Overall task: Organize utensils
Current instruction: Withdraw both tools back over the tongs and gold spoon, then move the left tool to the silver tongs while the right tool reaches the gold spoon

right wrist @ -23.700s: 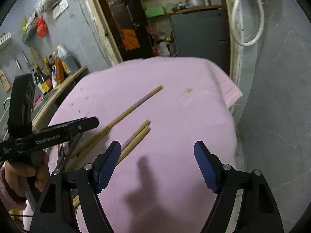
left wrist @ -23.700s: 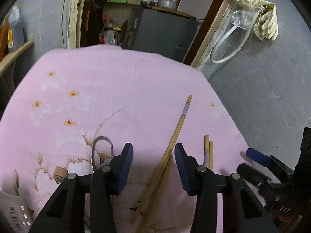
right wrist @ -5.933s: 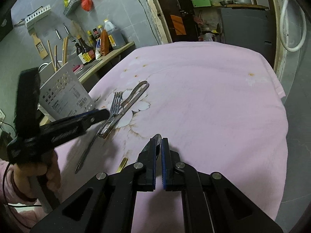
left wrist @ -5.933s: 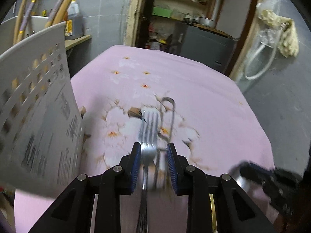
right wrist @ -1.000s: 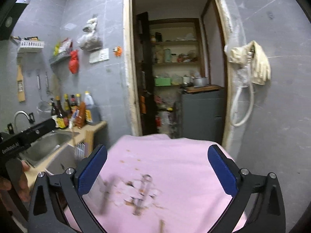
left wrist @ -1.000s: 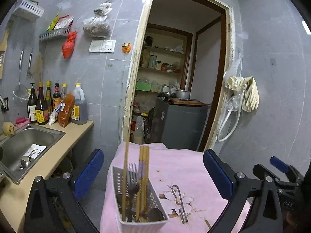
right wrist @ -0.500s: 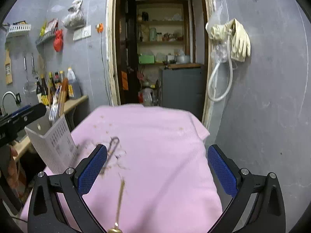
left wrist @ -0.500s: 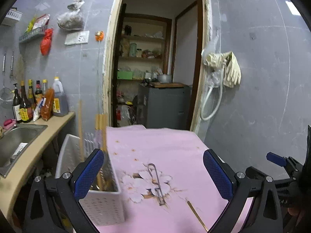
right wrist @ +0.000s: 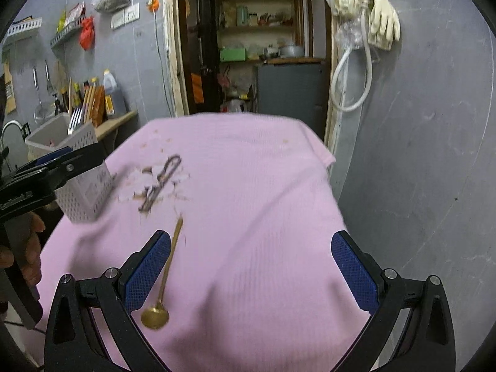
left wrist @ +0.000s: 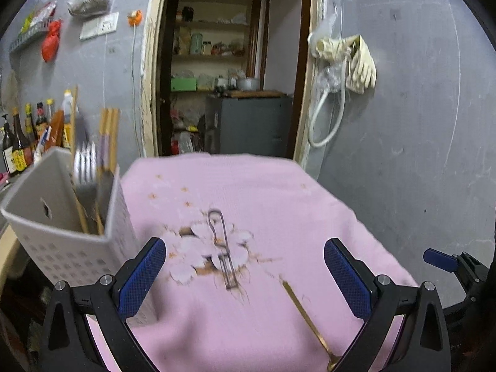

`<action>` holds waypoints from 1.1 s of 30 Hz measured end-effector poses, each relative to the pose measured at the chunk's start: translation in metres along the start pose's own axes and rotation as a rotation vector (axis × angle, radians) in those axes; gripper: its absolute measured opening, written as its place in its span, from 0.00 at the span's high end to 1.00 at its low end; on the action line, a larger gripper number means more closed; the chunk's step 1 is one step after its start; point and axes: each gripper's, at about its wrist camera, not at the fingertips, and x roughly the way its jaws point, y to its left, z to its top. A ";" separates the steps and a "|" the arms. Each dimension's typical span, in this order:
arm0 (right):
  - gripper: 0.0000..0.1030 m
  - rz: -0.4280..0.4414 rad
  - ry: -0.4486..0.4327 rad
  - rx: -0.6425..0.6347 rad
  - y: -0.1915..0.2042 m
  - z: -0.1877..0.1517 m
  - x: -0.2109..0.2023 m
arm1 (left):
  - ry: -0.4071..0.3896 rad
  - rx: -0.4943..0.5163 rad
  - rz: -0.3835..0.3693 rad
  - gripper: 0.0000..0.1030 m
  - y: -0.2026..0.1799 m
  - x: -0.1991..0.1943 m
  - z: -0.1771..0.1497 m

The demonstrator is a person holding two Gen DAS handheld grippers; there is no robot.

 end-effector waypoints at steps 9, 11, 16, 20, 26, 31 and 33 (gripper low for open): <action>0.01 0.020 0.057 -0.004 0.004 -0.027 0.004 | 0.081 0.006 -0.028 0.00 0.002 0.027 -0.017; 0.01 0.025 0.061 -0.006 0.006 -0.030 0.004 | 0.095 0.001 -0.030 0.01 0.004 0.031 -0.020; 0.02 0.044 0.065 -0.018 0.013 -0.033 0.004 | 0.132 0.003 -0.033 0.03 0.009 0.039 -0.024; 0.14 0.079 0.076 -0.057 0.021 -0.036 0.004 | 0.175 0.000 -0.043 0.12 0.012 0.048 -0.026; 0.23 0.129 0.118 -0.132 0.037 -0.041 0.005 | 0.235 -0.005 -0.053 0.20 0.016 0.063 -0.033; 0.31 0.168 0.160 -0.201 0.050 -0.048 0.005 | 0.264 -0.017 -0.061 0.24 0.017 0.071 -0.034; 0.34 0.173 0.176 -0.229 0.054 -0.049 0.006 | 0.274 -0.021 -0.063 0.25 0.018 0.073 -0.034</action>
